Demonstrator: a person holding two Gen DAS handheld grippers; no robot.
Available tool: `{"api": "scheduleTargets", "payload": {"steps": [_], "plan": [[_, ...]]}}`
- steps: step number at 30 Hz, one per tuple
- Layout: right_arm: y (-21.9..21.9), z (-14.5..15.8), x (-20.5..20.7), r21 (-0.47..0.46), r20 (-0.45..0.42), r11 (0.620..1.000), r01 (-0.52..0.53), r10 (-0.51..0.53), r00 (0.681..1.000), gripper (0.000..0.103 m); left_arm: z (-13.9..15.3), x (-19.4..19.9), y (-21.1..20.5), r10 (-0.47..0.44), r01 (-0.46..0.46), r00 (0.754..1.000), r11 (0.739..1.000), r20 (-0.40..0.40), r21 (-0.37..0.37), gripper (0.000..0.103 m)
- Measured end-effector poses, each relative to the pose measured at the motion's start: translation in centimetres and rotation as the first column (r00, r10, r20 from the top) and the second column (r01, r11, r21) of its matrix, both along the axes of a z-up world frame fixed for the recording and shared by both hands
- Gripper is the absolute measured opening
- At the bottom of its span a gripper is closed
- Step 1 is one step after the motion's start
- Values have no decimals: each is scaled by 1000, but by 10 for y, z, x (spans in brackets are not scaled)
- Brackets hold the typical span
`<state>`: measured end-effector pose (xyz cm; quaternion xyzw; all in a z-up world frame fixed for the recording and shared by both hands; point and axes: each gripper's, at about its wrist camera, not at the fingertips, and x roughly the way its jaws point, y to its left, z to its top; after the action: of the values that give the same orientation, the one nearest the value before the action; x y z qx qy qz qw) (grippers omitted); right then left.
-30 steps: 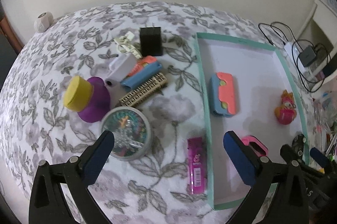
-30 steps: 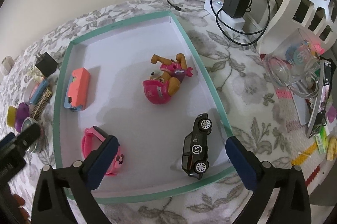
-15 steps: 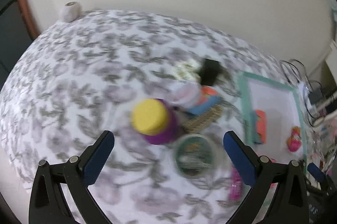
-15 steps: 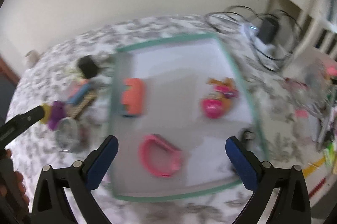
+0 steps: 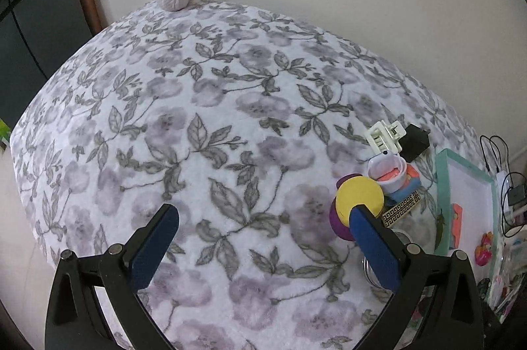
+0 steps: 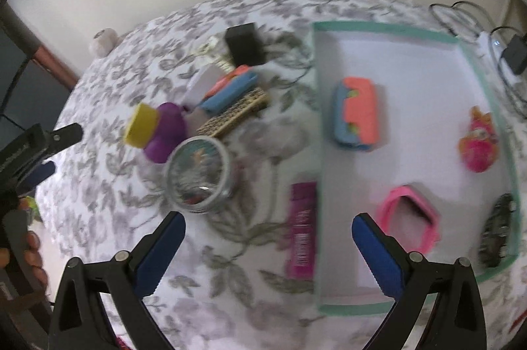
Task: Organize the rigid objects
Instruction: 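Move both tools back toward the remaining toys beside the box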
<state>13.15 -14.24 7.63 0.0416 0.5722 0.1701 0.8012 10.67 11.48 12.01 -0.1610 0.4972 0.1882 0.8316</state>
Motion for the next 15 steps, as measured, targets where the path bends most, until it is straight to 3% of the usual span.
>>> {"api": "scheduleTargets", "payload": {"steps": [5,13,15], "plan": [[7,-1,-3,25,-5,999,-37,37,999,100,-2,5,-8,-33,33,999,999,-4,-8,103],[6,-15,-2,24,-65,999,-34,36,997,80,-16,12,-25,-92,90,995,993,-28,-76,103],[4,-12,-2,19,-56,999,-30,31,998,80,-19,14,-27,-97,93,995,992,-33,-90,103]]}}
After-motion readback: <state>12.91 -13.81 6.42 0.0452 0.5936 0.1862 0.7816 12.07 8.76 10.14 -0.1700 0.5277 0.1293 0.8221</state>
